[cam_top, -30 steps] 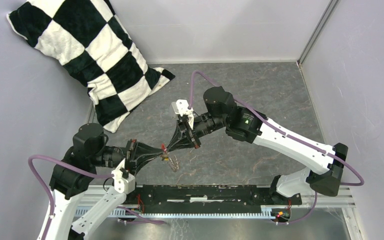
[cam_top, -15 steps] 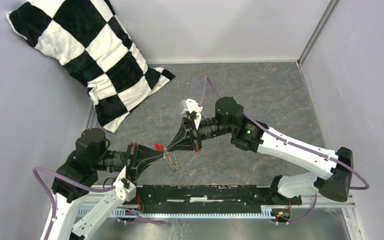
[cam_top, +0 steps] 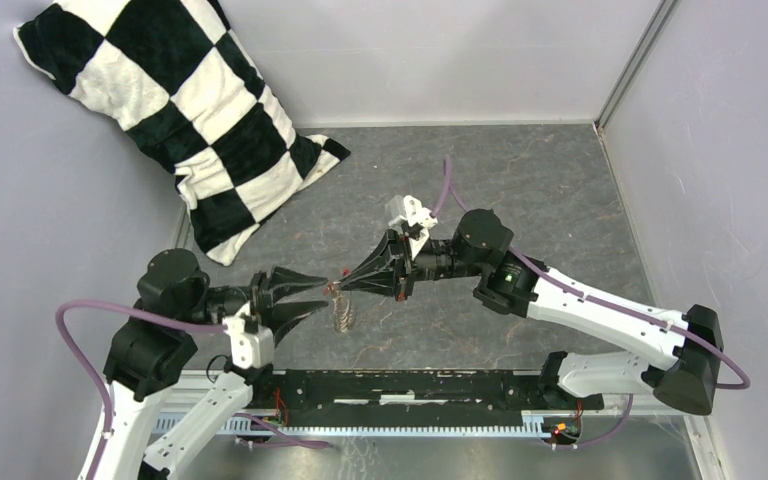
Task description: Put the keys on the keyring
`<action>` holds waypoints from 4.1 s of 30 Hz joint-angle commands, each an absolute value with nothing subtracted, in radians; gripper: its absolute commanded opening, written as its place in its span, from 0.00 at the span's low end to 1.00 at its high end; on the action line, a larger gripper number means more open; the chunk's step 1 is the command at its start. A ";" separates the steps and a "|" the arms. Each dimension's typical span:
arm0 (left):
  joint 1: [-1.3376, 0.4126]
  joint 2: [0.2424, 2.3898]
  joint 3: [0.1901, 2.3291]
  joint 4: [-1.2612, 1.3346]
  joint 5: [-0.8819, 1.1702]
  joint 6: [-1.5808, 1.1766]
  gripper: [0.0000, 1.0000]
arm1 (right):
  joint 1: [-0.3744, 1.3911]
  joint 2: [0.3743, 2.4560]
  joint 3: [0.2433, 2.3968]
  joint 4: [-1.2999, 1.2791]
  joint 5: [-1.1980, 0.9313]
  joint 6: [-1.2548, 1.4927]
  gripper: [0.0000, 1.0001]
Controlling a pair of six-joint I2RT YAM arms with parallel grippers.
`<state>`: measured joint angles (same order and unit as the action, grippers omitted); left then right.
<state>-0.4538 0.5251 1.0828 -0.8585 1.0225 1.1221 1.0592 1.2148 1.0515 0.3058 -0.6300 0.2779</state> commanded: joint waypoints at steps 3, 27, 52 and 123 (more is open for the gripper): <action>-0.453 0.557 1.114 -0.517 0.936 0.496 0.42 | 1.058 1.150 1.008 0.430 -0.585 0.234 0.01; -0.453 0.647 1.184 -0.659 0.983 0.387 0.35 | 1.090 1.154 1.084 0.285 -0.478 0.066 0.01; -0.453 0.682 1.180 -0.723 0.943 0.426 0.02 | 1.115 1.150 1.120 0.196 -0.440 0.019 0.18; -0.453 0.688 1.217 -0.780 0.985 0.516 0.36 | 1.084 1.116 1.075 0.260 -0.508 0.038 0.00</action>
<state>-0.4534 0.6785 1.1774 -0.8062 0.9405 0.5472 1.0885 1.1400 1.1107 -0.0246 -0.5320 -0.0471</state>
